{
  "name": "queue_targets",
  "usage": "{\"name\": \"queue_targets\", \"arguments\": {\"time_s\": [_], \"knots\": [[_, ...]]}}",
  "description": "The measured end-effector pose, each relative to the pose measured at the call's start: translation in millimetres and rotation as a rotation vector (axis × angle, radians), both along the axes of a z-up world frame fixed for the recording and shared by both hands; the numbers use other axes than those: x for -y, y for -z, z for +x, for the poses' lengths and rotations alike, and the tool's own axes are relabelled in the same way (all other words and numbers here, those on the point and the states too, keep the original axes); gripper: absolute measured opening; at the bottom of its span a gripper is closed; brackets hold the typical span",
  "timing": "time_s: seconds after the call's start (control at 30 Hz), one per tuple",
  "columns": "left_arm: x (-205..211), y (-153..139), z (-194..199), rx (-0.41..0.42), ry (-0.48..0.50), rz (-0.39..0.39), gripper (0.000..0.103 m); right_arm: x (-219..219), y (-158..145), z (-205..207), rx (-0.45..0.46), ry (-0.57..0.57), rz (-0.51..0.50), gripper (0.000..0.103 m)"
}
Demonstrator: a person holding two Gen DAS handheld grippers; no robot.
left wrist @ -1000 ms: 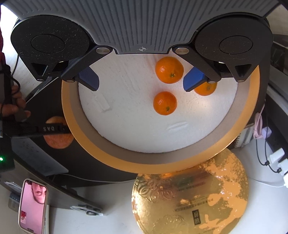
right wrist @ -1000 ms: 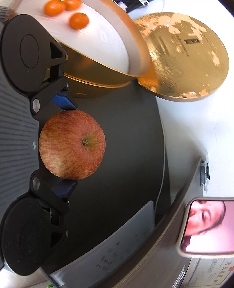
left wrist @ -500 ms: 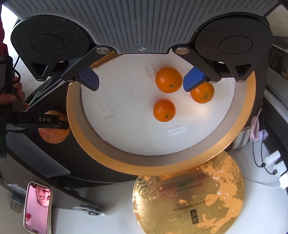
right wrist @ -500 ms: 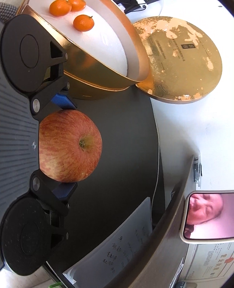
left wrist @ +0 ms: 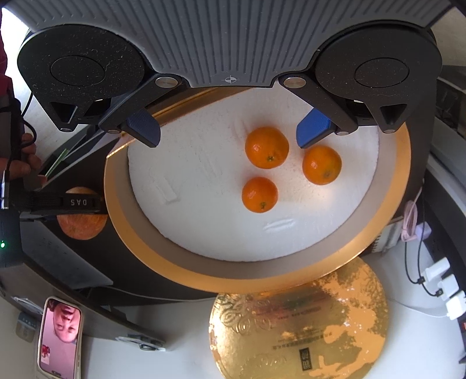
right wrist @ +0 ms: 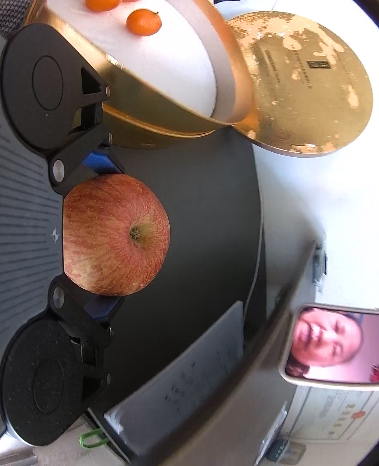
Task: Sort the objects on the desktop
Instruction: 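Carry the apple over the foam in the gold box and open the right gripper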
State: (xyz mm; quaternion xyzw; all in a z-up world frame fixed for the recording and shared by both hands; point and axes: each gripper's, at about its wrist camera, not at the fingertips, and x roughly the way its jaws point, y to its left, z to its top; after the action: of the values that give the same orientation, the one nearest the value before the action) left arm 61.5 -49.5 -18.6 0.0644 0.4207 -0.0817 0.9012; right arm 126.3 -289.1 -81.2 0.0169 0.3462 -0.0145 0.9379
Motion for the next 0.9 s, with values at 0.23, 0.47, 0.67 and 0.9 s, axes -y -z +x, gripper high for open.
{"name": "queue_targets", "arguments": {"time_s": [0.23, 0.47, 0.67, 0.9], "knots": [[-22.0, -12.6, -3.1, 0.042, -0.052, -0.085, 0.101, -18.2, -56.8, -31.4, 0.108, -0.037, -0.023, 0.084], [-74.8, -37.6, -1.1, 0.171, -0.226, -0.099, 0.1, -65.9, -98.5, -37.1, 0.173, -0.162, -0.032, 0.084], [-121.4, -48.7, -0.6, 0.204, -0.328, -0.094, 0.102, -122.9, -95.2, -6.1, 0.115, -0.305, -0.004, 0.084], [-148.4, -25.9, -0.2, 0.131, -0.343, -0.074, 0.102, -190.5, -64.9, 50.9, -0.043, -0.377, 0.028, 0.084]]}}
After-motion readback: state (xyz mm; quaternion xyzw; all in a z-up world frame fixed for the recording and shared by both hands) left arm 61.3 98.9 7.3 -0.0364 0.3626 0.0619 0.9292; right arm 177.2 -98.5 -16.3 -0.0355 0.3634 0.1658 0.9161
